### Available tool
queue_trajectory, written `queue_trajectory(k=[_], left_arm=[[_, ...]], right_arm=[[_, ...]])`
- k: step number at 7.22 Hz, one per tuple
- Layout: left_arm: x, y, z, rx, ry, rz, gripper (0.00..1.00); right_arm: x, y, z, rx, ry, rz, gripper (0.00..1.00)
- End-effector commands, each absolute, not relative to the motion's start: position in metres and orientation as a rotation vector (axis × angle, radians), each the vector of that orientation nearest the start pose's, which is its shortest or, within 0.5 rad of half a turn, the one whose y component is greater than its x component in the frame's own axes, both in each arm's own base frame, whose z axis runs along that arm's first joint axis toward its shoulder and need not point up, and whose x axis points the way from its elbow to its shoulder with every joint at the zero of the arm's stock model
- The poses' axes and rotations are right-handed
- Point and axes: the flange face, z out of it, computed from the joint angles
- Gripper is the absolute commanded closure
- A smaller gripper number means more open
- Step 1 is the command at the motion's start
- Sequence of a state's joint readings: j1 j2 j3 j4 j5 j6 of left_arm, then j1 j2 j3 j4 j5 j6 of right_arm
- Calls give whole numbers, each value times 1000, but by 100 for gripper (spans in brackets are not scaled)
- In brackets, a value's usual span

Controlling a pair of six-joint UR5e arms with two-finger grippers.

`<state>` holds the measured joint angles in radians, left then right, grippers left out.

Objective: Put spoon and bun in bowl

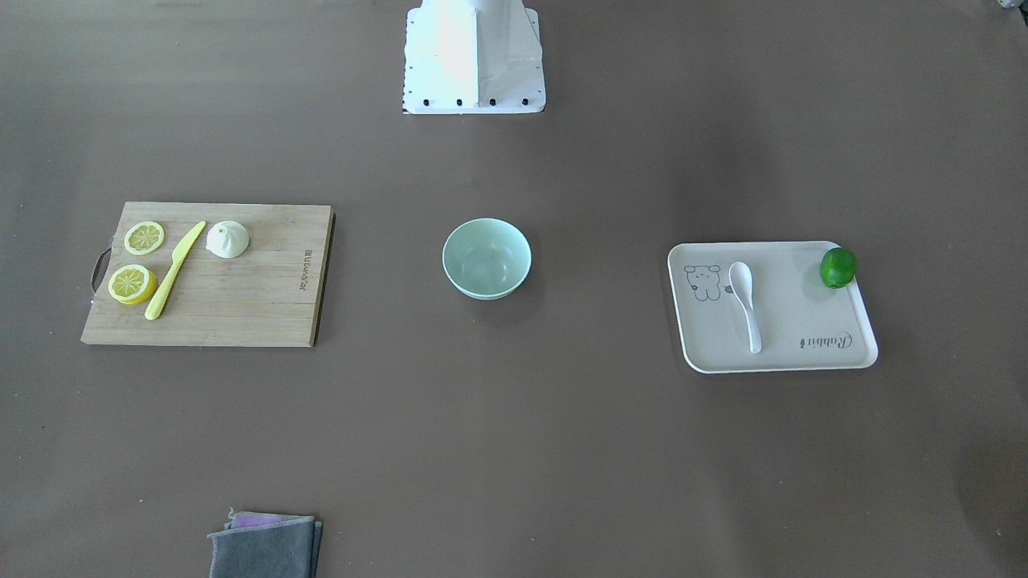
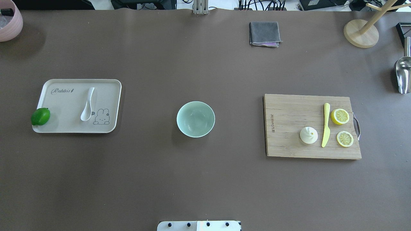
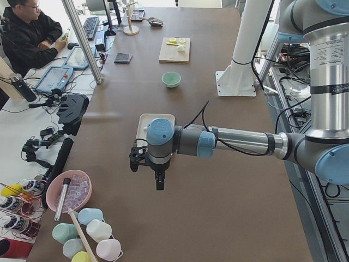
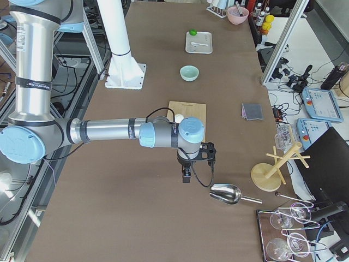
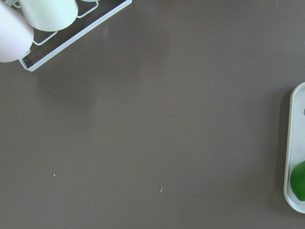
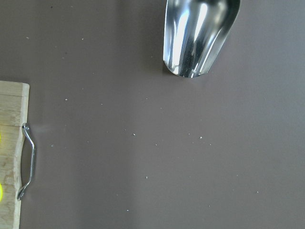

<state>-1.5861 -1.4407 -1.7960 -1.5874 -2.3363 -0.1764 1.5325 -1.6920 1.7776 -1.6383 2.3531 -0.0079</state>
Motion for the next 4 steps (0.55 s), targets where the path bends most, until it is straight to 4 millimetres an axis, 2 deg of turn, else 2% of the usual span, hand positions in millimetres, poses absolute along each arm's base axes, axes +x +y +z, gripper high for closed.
queue_trajectory(k=[1,4], left_arm=[[-71,-441,607,45,771,-139,2],[-71,-441,606,47,776,-138,2]], right_arm=[[47,-442,620,4,-783,-45,0],[46,-443,619,4,-783,-44,0]])
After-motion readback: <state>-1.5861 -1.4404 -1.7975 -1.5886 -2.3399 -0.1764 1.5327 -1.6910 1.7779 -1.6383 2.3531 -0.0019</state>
